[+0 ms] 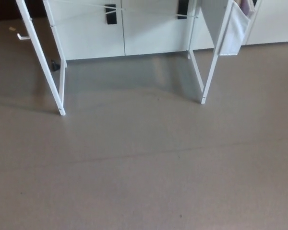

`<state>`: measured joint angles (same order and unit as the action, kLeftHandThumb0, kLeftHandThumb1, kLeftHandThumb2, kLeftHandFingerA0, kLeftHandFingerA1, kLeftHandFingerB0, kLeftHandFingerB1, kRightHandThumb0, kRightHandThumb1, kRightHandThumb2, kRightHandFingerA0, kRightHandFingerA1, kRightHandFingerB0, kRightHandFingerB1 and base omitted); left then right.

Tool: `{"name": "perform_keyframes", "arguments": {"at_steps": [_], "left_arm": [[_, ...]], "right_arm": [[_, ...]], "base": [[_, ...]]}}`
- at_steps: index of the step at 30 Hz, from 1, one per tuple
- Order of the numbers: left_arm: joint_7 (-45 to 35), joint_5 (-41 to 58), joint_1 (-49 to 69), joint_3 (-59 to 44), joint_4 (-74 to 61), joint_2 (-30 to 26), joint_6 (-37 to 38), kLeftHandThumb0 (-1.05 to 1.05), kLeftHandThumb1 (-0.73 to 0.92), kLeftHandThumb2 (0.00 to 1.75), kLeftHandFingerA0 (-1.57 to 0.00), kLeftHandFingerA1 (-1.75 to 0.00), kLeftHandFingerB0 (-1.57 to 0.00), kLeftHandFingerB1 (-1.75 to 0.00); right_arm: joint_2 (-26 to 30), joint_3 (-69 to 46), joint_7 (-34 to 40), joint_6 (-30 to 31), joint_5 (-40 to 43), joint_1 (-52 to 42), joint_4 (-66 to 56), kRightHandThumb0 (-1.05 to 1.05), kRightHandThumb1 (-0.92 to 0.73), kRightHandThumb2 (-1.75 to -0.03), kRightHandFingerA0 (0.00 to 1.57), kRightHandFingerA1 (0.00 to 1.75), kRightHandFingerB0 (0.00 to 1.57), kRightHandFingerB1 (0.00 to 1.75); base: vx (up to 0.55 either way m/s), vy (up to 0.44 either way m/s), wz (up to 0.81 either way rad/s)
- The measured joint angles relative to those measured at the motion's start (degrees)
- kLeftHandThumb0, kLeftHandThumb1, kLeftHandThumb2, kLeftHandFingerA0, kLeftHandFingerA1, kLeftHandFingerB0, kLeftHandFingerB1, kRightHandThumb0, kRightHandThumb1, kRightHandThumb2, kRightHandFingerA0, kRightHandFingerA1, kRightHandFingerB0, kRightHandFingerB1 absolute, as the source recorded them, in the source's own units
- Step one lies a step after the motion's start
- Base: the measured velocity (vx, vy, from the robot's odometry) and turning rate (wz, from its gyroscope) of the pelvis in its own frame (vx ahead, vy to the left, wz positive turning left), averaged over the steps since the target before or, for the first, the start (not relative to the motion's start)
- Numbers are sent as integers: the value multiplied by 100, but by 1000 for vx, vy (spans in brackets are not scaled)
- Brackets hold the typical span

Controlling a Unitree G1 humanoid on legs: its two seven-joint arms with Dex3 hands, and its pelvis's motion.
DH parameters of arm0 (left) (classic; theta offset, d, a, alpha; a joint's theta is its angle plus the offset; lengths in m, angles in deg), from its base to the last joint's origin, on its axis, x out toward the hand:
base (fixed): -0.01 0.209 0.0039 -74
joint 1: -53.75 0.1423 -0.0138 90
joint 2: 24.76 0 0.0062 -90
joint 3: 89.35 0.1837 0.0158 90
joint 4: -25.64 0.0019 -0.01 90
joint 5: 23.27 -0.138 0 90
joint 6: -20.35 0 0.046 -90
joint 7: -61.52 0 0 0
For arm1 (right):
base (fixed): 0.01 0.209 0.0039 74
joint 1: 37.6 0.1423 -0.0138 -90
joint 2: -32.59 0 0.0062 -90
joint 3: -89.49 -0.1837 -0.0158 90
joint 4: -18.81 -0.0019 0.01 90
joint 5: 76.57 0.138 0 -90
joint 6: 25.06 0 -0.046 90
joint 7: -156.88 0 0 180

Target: The robot walks towards a desk on which a file tray is kept in the middle and a stapler is kept to its right. The robot lifts the stapler using its right hand and places it on the file tray.

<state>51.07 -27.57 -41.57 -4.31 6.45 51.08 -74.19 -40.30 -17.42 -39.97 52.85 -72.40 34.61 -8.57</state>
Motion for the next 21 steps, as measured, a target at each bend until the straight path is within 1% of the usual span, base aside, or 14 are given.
{"name": "perform_keyframes", "arguments": {"at_steps": [1,2,3,5,6,8,10,12,13,15,16,18,19,21], "left_arm": [[1,-2,0,8,3,0,0,-60,50,131,-36,-86,0,-69],[1,-1,3,7,4,0,0,-62,46,130,-33,-85,0,-70],[-1,2,7,3,4,-1,0,-61,47,130,-34,-85,0,-69],[-6,1,17,4,2,-7,0,-62,44,127,-33,-85,0,-69],[-7,2,25,4,-6,-11,0,-62,47,129,-36,-85,0,-69],[-6,2,38,4,-13,-29,0,-61,46,129,-43,-88,0,-69],[-9,2,36,7,-5,-4,0,-62,48,131,-32,-85,0,-70],[-14,7,32,-3,6,24,0,-62,48,131,-32,-85,0,-70],[-14,7,32,-5,10,32,0,-76,33,134,-48,-101,-10,-81],[-14,6,26,-4,9,39,0,-76,33,134,-48,-101,-10,-81],[-13,6,18,-3,8,39,0,-61,44,129,-27,-83,0,-70],[-15,5,18,-2,-6,38,0,-60,48,130,-36,-85,0,-69],[-14,4,20,2,-6,38,0,-59,50,131,-37,-86,-1,-69],[-11,1,20,11,-1,39,0,-59,50,131,-37,-86,-1,-69]], "right_arm": [[-1,-3,0,-2,7,-9,-13,-56,-47,-74,30,56,10,38],[0,7,6,-2,5,-30,-47,-57,-48,-75,33,56,11,38],[0,23,15,-2,-1,-57,-90,-50,-49,-70,17,53,11,37],[-30,-57,-2,-1,51,-122,-199,-55,-48,-71,18,52,10,37],[-30,-70,-17,2,61,-147,-240,-55,-48,-75,26,54,10,39],[-16,-24,9,4,35,-157,-229,-58,-49,-75,26,53,9,38],[-34,55,34,15,0,-111,-184,-57,-49,-75,38,57,9,38],[68,92,64,8,-36,-59,-106,-57,-49,-75,38,57,9,38],[89,106,76,5,-47,-46,-78,-54,-48,-74,39,58,9,38],[101,122,93,1,-65,-16,-9,-54,-48,-74,39,58,9,38],[99,129,99,0,-75,9,38,-51,-46,-72,31,56,10,39],[82,51,97,-12,-39,48,118,-55,-47,-74,34,56,11,39],[84,57,103,-16,-42,57,137,-51,-48,-73,26,53,10,39],[83,79,119,-32,-60,74,180,-51,-48,-73,26,53,10,39]], "base": [[22,-19,10],[39,-48,8],[36,-87,4],[52,-139,2],[55,-220,8],[-27,-228,3],[78,-355,1],[92,-224,0],[103,-119,-3],[118,-74,0],[126,-28,-4],[109,14,-4],[129,47,-9],[135,80,-3]]}}
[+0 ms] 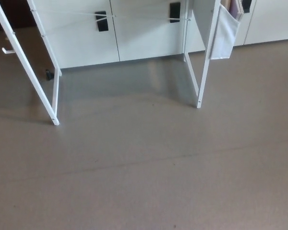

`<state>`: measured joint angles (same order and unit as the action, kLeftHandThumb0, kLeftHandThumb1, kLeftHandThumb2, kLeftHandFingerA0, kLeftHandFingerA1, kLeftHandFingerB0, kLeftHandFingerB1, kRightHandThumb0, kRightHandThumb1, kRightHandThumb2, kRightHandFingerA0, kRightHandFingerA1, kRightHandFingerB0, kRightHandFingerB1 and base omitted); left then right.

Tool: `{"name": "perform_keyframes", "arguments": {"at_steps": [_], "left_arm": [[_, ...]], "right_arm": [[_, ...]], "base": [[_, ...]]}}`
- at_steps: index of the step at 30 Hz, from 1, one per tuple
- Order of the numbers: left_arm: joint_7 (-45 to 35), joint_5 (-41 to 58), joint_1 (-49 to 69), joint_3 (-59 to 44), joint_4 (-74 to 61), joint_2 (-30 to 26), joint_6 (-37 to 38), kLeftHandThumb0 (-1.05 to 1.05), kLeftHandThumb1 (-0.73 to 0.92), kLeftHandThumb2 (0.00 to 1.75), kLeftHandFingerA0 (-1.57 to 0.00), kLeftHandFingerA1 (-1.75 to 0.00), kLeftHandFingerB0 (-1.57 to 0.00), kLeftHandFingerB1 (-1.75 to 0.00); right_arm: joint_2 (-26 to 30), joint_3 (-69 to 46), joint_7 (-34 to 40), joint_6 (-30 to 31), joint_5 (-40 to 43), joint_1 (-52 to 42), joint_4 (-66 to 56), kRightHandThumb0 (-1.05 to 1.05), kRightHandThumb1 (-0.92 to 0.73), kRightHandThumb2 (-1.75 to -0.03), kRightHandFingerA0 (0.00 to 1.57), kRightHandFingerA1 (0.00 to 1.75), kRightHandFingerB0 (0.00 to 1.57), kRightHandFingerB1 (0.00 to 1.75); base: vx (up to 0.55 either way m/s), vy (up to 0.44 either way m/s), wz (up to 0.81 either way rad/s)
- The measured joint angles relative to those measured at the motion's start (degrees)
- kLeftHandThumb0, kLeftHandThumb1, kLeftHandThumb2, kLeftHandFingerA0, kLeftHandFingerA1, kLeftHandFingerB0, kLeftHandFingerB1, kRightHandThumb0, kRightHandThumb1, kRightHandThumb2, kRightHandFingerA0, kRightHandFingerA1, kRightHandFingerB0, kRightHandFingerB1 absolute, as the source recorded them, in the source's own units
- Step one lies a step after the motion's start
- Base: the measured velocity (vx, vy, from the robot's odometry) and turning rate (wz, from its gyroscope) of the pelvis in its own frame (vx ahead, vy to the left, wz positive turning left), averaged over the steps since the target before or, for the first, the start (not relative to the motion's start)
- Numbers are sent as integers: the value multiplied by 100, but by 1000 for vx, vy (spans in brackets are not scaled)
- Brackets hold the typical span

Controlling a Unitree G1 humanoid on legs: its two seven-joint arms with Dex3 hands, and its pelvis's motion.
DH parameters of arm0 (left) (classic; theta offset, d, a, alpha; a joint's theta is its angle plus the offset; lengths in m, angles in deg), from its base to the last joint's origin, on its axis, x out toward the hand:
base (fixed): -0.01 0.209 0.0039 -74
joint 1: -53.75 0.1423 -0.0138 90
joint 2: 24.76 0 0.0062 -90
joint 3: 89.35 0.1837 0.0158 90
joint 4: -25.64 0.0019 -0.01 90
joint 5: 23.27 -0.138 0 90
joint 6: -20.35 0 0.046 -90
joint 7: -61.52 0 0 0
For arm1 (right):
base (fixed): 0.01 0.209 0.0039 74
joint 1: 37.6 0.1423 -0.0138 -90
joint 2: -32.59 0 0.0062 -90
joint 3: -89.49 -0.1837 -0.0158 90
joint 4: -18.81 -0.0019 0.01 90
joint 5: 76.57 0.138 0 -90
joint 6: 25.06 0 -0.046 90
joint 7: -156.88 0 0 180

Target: The robot walks towards a desk on which a file tray is kept in the middle and a stapler is kept to its right. The robot lifts the stapler using its right hand and places it on the file tray.

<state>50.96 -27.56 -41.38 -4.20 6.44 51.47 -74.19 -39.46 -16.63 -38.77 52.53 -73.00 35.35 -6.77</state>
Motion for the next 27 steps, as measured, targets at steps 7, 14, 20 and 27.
{"name": "perform_keyframes", "arguments": {"at_steps": [7,14,20,27], "left_arm": [[15,-6,-50,62,-34,-44,-1,-60,48,129,-36,-85,0,-69],[55,-11,-55,89,43,-60,-1,-75,35,136,-56,-103,-9,-81],[63,7,-94,85,33,-36,1,-60,50,131,-42,-89,0,-69],[54,7,-104,73,20,-14,1,-61,50,132,-36,-87,0,-70]], "right_arm": [[-71,-71,-10,-44,41,42,56,-52,-48,-71,26,56,9,37],[-72,-52,-61,-44,66,-104,-149,-56,-47,-74,43,60,10,39],[-106,-109,-80,-42,113,-60,-80,-50,-46,-71,33,56,10,38],[-93,-263,-96,-37,152,-50,-117,-49,-46,-71,36,57,10,38]], "base": [[174,136,2],[147,-14,8],[201,-135,6],[144,-43,-4]]}}
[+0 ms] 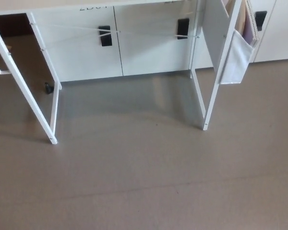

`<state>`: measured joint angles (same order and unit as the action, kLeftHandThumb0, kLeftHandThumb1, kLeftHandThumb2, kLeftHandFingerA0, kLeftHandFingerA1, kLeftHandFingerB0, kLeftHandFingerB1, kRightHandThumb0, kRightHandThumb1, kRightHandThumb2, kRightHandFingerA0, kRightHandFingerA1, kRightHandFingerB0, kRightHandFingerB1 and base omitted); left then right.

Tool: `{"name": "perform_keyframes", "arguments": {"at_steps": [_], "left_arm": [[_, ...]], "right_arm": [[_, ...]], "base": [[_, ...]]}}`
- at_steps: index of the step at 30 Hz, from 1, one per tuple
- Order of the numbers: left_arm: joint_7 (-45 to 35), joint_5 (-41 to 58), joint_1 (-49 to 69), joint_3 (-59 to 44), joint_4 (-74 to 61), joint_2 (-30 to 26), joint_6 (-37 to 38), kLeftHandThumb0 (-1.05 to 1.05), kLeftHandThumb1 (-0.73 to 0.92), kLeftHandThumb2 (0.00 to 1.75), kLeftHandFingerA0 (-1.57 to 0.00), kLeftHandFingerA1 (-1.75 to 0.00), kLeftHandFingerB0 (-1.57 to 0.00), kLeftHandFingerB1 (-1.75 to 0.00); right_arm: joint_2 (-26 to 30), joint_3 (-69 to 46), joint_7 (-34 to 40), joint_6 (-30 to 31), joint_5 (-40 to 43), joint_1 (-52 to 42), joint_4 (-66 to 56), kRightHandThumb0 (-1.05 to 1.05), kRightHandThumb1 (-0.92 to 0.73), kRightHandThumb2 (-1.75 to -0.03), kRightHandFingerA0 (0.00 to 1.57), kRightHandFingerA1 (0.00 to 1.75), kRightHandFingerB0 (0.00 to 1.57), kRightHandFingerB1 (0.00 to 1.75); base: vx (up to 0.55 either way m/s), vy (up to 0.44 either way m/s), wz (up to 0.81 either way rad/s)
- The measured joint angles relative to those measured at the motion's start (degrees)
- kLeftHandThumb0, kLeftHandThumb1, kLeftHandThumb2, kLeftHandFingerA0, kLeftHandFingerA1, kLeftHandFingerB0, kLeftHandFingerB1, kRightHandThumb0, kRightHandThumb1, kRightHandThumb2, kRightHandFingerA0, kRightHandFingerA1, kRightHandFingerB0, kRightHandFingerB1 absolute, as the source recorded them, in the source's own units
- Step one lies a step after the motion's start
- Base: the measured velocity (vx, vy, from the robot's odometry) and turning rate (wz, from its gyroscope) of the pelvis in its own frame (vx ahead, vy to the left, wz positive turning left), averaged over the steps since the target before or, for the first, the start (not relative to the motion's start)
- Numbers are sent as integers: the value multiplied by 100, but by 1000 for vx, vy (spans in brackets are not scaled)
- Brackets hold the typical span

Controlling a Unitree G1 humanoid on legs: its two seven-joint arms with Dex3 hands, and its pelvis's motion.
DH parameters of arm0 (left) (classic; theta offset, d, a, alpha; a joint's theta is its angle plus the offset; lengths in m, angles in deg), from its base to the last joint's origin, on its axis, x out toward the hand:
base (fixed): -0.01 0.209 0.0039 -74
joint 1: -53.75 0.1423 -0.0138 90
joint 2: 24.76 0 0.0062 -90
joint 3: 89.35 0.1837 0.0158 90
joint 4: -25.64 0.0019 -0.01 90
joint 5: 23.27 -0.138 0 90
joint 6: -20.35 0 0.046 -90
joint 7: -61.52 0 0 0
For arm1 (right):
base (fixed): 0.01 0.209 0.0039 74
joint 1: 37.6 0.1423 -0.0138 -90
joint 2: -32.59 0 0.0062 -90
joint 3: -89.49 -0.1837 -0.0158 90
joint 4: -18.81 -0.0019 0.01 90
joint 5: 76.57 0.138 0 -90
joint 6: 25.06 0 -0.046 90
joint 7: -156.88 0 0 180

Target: The robot walks towards a desk on which a file tray is kept in the middle and a stapler is kept to its right. The robot lifts the stapler using its right hand and places it on the file tray.

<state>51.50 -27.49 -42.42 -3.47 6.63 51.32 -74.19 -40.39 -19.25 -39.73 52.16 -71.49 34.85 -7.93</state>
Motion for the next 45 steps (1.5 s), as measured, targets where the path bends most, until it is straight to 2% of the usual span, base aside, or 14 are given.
{"name": "perform_keyframes", "arguments": {"at_steps": [1,3,6,7,8,9,10,12,17,20,28,32,36,45], "left_arm": [[-2,1,2,-7,3,0,0,-61,49,132,-35,-87,0,-70],[-8,2,5,-24,6,0,0,-63,46,131,-38,-89,0,-71],[-27,7,2,-48,-1,19,0,-62,49,131,-31,-84,0,-70],[-36,4,-3,-44,-4,18,0,-61,49,131,-34,-86,0,-70],[-37,2,-11,-49,-9,-16,0,-61,49,131,-34,-86,0,-70],[-38,2,-10,-53,-12,-31,0,-61,48,130,-32,-85,0,-70],[-38,2,-12,-57,-17,-43,0,-61,46,129,-42,-89,0,-69],[-39,1,-12,-60,-22,-54,0,-60,47,129,-34,-85,0,-70],[-44,0,-11,-69,-19,-55,0,-61,47,130,-31,-84,0,-70],[-47,-5,1,-60,-18,-64,-1,-61,47,129,-45,-90,0,-70],[-72,-4,16,-33,-47,-43,0,-62,46,130,-34,-86,0,-70],[-70,-9,27,-14,-38,-42,0,-61,47,130,-40,-88,0,-70],[-73,-9,48,2,-48,-48,0,-59,51,132,-38,-86,0,-69],[-79,-4,-28,20,-26,-75,-1,-60,46,129,-35,-86,0,-70]], "right_arm": [[-3,-12,-1,0,2,-2,1,-48,-46,-70,18,51,11,38],[-13,-35,-3,-1,4,6,54,-47,-50,-67,14,49,11,36],[-62,-101,-9,7,28,17,124,-51,-45,-71,28,57,10,38],[-71,-102,-12,2,29,27,131,-39,-35,-85,50,70,2,45],[-85,-89,-16,0,24,27,122,-39,-35,-85,50,70,2,45],[-85,-67,-14,0,15,8,100,-50,-55,-56,44,56,13,28],[-87,-37,-15,1,2,0,92,-47,-54,-56,43,55,16,29],[-86,-3,-15,1,-13,-2,67,-52,-45,-71,18,53,9,38],[-85,8,-44,20,-13,-30,-49,-54,-46,-72,19,51,10,38],[-82,18,-46,27,-17,-94,-135,-52,-45,-74,28,55,10,39],[-38,3,-38,148,-12,-177,-373,-52,-46,-72,18,52,10,38],[-39,3,-46,154,-15,-196,-373,-52,-46,-73,35,58,11,39],[-48,41,-40,177,-34,-262,-398,-55,-46,-73,23,53,11,39],[-105,-30,-50,235,4,-177,-268,-50,-46,-72,31,55,11,38]], "base": [[156,88,-13],[167,136,-12],[213,260,2],[213,359,-50],[209,346,-3],[213,169,5],[186,85,6],[180,51,8],[202,-49,8],[183,-174,15],[213,-82,3],[183,42,-12],[254,164,-13],[235,101,-5]]}}
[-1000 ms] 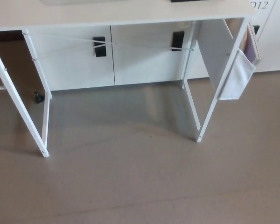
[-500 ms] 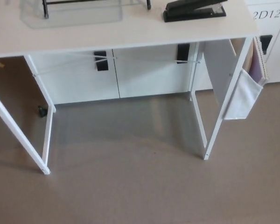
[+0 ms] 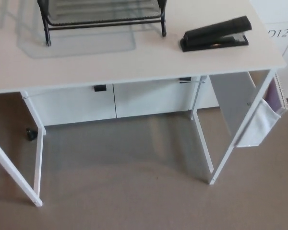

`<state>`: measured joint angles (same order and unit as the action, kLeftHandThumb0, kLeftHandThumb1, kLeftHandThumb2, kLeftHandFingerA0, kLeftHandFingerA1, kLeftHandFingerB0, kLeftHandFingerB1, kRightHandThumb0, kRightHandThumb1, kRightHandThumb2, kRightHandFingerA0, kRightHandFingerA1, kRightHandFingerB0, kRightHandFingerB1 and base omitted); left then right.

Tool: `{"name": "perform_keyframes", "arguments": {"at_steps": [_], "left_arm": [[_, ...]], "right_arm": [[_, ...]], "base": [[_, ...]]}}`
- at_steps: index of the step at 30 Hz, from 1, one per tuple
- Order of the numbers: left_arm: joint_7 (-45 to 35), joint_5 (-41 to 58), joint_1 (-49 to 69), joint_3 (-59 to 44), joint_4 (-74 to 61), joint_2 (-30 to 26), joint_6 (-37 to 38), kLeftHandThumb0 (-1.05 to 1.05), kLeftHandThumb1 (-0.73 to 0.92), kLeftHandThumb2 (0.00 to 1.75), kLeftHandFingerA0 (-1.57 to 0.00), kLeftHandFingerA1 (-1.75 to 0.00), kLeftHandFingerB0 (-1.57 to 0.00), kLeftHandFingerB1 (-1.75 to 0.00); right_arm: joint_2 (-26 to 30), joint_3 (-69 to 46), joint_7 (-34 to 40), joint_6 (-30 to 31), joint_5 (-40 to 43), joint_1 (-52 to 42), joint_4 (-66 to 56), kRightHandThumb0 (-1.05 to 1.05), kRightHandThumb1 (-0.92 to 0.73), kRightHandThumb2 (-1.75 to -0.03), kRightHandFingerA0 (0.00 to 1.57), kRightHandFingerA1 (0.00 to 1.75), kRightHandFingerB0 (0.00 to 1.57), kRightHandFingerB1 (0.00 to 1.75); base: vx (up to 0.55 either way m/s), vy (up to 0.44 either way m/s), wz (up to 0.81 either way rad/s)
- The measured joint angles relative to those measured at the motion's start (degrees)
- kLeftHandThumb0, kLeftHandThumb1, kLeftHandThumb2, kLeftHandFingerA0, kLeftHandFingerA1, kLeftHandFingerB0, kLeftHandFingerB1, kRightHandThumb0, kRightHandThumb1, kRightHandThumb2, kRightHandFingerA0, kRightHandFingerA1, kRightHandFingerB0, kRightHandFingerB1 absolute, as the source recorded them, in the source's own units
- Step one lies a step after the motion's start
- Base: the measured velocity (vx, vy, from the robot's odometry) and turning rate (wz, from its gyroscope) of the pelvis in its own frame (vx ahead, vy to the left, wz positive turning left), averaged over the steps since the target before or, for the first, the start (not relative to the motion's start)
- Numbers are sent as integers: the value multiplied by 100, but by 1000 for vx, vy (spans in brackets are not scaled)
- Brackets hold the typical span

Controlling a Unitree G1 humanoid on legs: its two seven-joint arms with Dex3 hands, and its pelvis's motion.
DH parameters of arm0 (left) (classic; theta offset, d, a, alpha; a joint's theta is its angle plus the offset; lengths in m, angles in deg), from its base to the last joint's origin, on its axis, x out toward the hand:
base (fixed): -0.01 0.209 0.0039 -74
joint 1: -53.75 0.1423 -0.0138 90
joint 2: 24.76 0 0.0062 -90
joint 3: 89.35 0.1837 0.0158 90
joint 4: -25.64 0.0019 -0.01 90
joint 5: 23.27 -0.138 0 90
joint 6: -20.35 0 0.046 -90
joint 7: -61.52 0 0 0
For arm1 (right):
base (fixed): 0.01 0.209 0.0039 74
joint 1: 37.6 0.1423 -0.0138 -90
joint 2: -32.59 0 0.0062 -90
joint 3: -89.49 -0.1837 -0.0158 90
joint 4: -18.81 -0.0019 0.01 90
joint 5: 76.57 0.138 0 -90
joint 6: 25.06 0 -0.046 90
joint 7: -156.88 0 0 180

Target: The robot walks towards a desk on which a file tray is kept in the middle and a stapler is kept to its right. The robot lifts the stapler using its right hand and places it on the file tray.

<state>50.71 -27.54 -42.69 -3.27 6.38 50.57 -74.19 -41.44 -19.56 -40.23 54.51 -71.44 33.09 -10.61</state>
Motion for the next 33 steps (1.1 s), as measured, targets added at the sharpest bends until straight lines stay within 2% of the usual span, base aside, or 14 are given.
{"name": "perform_keyframes", "arguments": {"at_steps": [4,5,6,7,10,11,17,18,22,25,29,31,32,33], "left_arm": [[-18,1,4,-1,4,-7,0,-60,50,130,-32,-84,0,-69],[-23,0,14,0,2,-13,0,-61,46,128,-31,-84,0,-70],[-22,1,28,0,4,-4,0,-61,46,128,-31,-84,0,-70],[-25,2,28,-13,4,-11,0,-61,46,128,-27,-83,0,-70],[-42,11,-3,-21,-38,7,1,-61,47,128,-43,-88,0,-69],[-44,4,5,-2,-46,8,0,-60,48,129,-40,-87,0,-69],[-51,0,21,20,-59,5,0,-61,47,129,-29,-83,0,-70],[-55,0,21,20,-57,5,0,-60,49,130,-26,-81,0,-69],[-82,-3,9,43,-63,36,-1,-61,48,130,-34,-86,0,-70],[-82,0,1,32,-88,-72,-1,-60,48,130,-23,-81,0,-70],[-91,7,16,9,-102,-89,-1,-60,50,132,-25,-82,0,-70],[-96,6,24,10,-115,-90,-1,-60,48,130,-26,-81,0,-70],[-101,4,26,14,-127,-90,-1,-60,49,131,-27,-82,0,-70],[-103,6,26,13,-129,-90,-1,-61,48,130,-28,-83,0,-70]], "right_arm": [[-6,34,2,-12,-18,15,107,-54,-46,-73,31,56,10,39],[-8,45,2,-36,-23,-3,118,-52,-57,-57,39,49,15,28],[-3,46,6,-49,-28,-11,136,-52,-57,-57,39,49,15,28],[-47,91,17,-57,-42,21,151,-57,-45,-76,33,55,10,39],[62,141,48,-106,-76,76,232,-56,-46,-74,34,55,12,38],[85,166,56,-108,-85,96,257,-50,-47,-72,23,54,11,38],[86,84,39,-147,-29,93,278,-54,-48,-76,34,55,10,38],[87,105,46,-148,-38,88,300,-54,-47,-74,24,51,11,38],[55,144,71,-168,-50,58,409,-54,-49,-74,24,52,10,38],[31,218,76,-203,-73,10,398,-54,-48,-74,19,50,11,38],[6,230,82,-220,-66,-48,358,-53,-51,-72,16,49,11,37],[2,229,84,-227,-60,-59,341,-53,-48,-74,37,58,12,39],[0,243,107,-226,-68,-58,324,-46,-59,-57,45,54,16,28],[0,252,114,-226,-71,-54,318,-53,-48,-74,38,59,11,38]], "base": [[188,-52,11],[198,-97,14],[245,-127,-59],[372,-45,23],[347,-16,13],[156,-67,5],[47,53,-7],[46,173,-16],[74,223,-11],[109,152,-8],[58,47,6],[79,-21,9],[88,-62,4],[90,-90,2]]}}
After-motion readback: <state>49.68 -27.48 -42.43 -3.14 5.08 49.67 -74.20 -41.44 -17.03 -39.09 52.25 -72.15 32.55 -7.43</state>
